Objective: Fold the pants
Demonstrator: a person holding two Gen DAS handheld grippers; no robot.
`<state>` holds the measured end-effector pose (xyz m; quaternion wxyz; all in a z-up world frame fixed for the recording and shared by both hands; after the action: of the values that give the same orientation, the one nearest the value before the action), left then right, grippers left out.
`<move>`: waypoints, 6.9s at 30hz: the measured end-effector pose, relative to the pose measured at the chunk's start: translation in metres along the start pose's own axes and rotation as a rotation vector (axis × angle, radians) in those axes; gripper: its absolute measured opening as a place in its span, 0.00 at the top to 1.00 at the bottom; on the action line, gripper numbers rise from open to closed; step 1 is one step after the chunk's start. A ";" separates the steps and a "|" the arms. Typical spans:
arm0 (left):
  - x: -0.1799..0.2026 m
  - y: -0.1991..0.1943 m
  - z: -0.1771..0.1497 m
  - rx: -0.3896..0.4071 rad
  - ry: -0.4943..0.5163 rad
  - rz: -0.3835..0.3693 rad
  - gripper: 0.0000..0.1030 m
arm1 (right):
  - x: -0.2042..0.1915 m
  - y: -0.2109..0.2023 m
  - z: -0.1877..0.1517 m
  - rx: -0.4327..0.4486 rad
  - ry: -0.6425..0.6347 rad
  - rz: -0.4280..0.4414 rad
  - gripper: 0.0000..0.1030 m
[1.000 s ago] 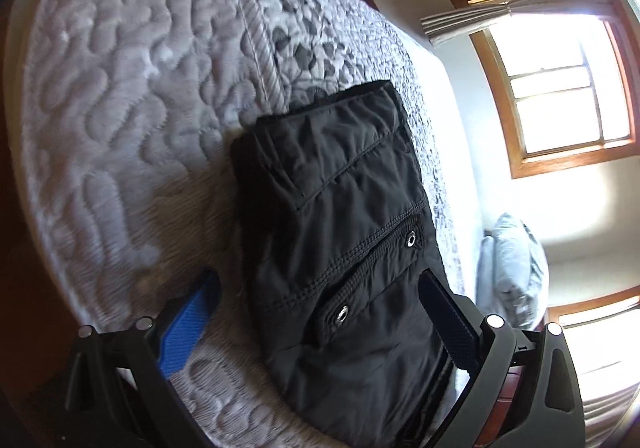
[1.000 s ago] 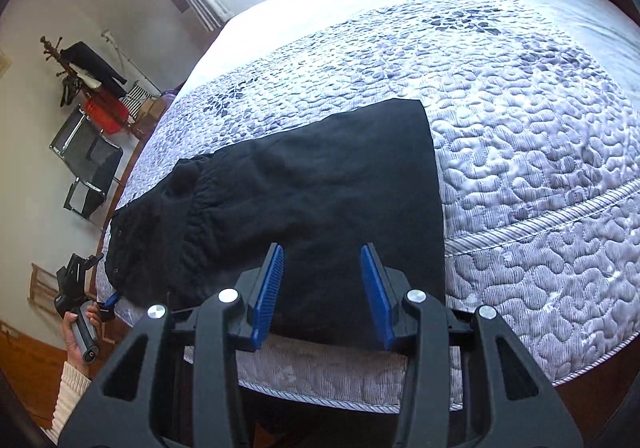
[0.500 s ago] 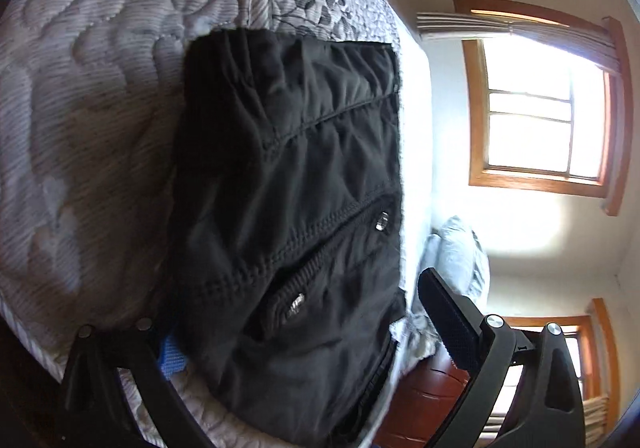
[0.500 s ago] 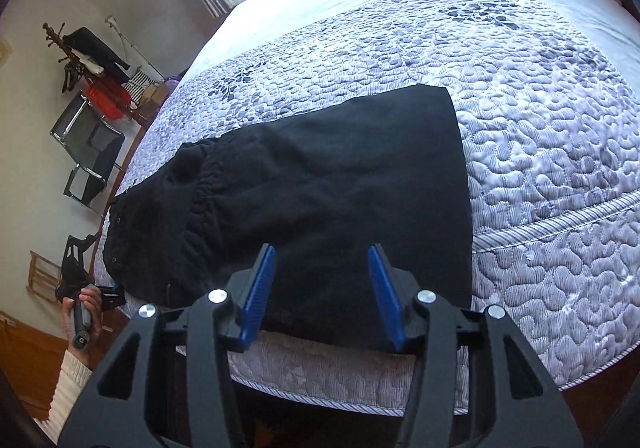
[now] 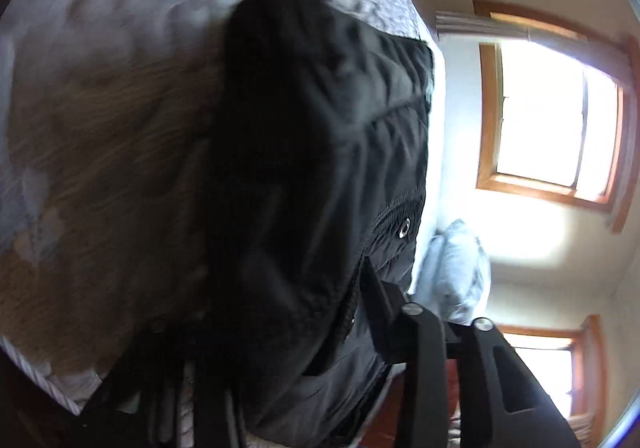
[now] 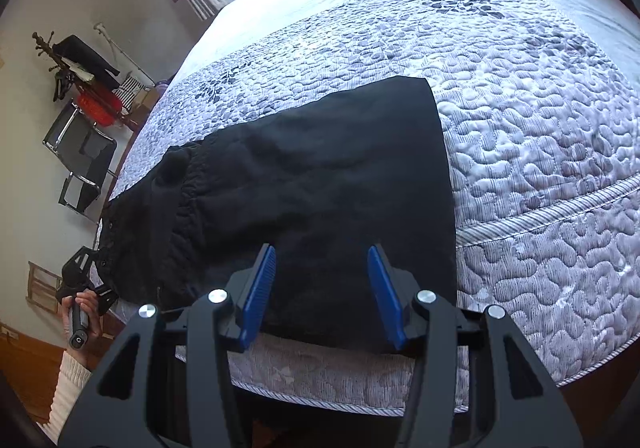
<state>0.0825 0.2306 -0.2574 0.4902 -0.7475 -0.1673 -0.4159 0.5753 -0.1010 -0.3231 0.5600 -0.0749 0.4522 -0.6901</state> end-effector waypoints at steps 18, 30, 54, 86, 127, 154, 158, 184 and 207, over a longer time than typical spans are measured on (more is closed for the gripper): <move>0.049 -0.013 -0.021 0.064 0.061 -0.099 0.87 | 0.010 -0.015 0.005 0.038 0.016 -0.018 0.47; 0.153 -0.015 -0.067 0.138 0.394 -0.127 0.86 | 0.025 -0.028 0.003 0.072 0.057 -0.019 0.47; 0.262 0.071 -0.248 0.051 1.172 0.154 0.74 | 0.063 -0.050 -0.008 0.130 0.140 -0.007 0.47; 0.188 0.071 -0.285 0.104 1.194 0.385 0.04 | -0.002 -0.038 0.039 0.151 0.179 0.333 0.12; 0.111 0.061 -0.202 0.039 0.989 0.596 0.04 | -0.076 0.088 0.059 -0.095 0.261 0.518 0.76; 0.126 0.026 -0.189 0.097 0.876 0.531 0.04 | -0.152 -0.003 0.113 -0.012 0.206 0.635 0.80; 0.128 0.031 -0.199 0.081 0.896 0.523 0.04 | -0.132 -0.019 0.112 0.010 0.215 0.621 0.80; 0.164 0.064 -0.261 0.021 1.094 0.526 0.04 | 0.044 0.025 0.049 0.019 0.525 0.531 0.78; 0.161 0.071 -0.287 -0.025 1.136 0.511 0.04 | 0.068 -0.011 -0.006 0.014 0.457 0.497 0.56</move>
<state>0.0939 -0.0781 -0.1230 0.5778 -0.4316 0.3087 -0.6201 0.5392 -0.1551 -0.3456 0.5958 0.1984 0.5658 -0.5344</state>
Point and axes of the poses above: each gripper's, at about its wrist camera, not at the fingertips, and y roughly the way its jaws point, x to its right, z to its top, the point moved 7 cm from there along y, roughly the way its jaws point, and after that the axes turned 9 degrees about z, right-handed, at the moved point
